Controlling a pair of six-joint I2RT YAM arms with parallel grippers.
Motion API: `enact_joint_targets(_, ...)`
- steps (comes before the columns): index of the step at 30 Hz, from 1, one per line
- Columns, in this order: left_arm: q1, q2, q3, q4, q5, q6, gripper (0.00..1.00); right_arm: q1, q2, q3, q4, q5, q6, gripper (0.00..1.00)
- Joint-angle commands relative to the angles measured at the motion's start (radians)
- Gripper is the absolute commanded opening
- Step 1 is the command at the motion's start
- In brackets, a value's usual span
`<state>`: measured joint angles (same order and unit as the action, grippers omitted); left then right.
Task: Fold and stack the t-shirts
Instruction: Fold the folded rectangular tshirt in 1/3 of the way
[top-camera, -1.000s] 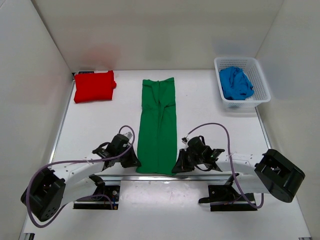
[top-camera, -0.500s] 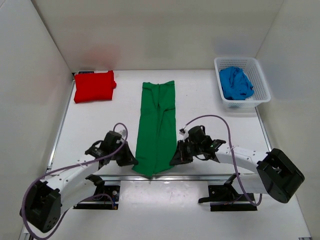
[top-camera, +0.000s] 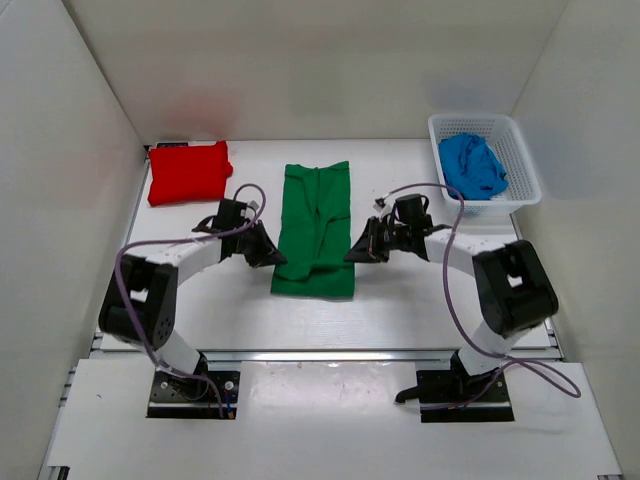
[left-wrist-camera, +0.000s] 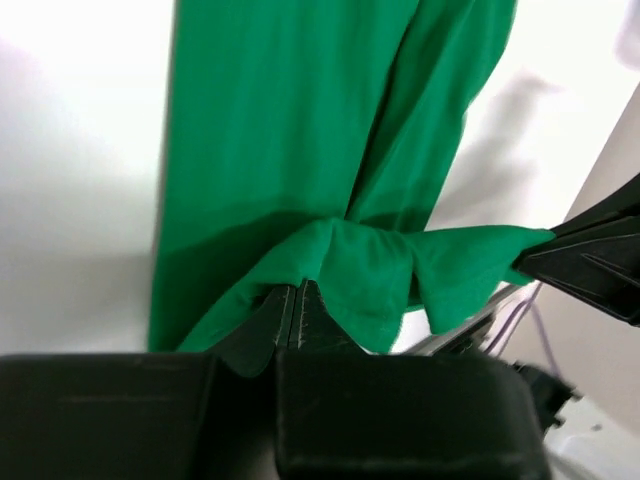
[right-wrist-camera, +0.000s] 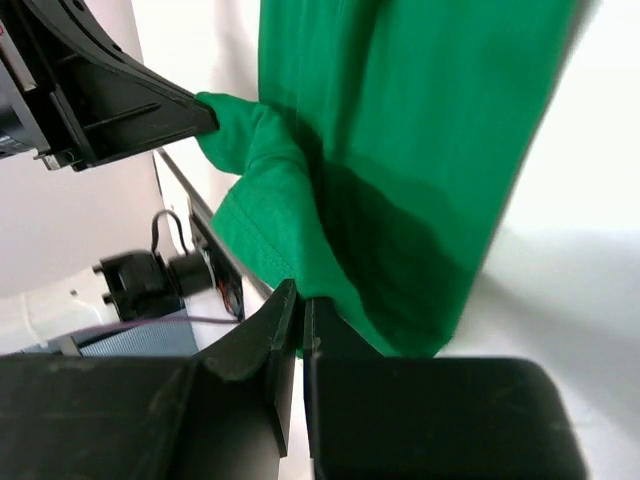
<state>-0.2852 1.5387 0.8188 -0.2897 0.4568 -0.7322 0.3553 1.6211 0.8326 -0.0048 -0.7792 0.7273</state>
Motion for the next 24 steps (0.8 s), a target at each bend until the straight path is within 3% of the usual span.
enact_joint_targets(1,0.033,0.09,0.124,0.089,0.045,-0.022,0.0,-0.047,0.1,0.133,0.006,-0.069,-0.063,0.01)
enact_joint_targets(4,0.075,0.181,0.215,0.101,0.054,-0.036,0.04,-0.076,0.212,0.248,-0.032,-0.087,-0.083,0.0)
enact_joint_targets(7,0.115,0.27,0.275,0.124,0.078,-0.061,0.35,-0.102,0.31,0.334,-0.02,-0.101,-0.08,0.04)
enact_joint_targets(9,0.152,0.303,0.284,0.179,0.102,-0.09,0.43,-0.124,0.35,0.358,-0.006,-0.112,-0.059,0.07)
enact_joint_targets(11,0.175,0.316,0.287,0.236,0.122,-0.128,0.48,-0.133,0.358,0.391,0.019,-0.109,-0.063,0.18)
enact_joint_targets(12,0.188,0.314,0.28,0.265,0.128,-0.145,0.47,-0.13,0.358,0.399,0.009,-0.085,-0.078,0.2)
enact_joint_targets(14,0.207,0.301,0.266,0.277,0.135,-0.156,0.45,-0.134,0.333,0.405,-0.046,-0.043,-0.106,0.36)
enact_joint_targets(17,0.213,0.23,0.183,0.277,0.111,-0.147,0.44,-0.13,0.269,0.364,-0.073,0.044,-0.163,0.44)
enact_joint_targets(20,0.196,0.141,0.061,0.297,0.1,-0.122,0.44,-0.116,0.2,0.298,-0.113,0.112,-0.181,0.44)
enact_joint_targets(24,0.114,0.005,-0.105,0.221,-0.016,-0.055,0.47,-0.078,0.088,0.15,-0.123,0.193,-0.172,0.45)
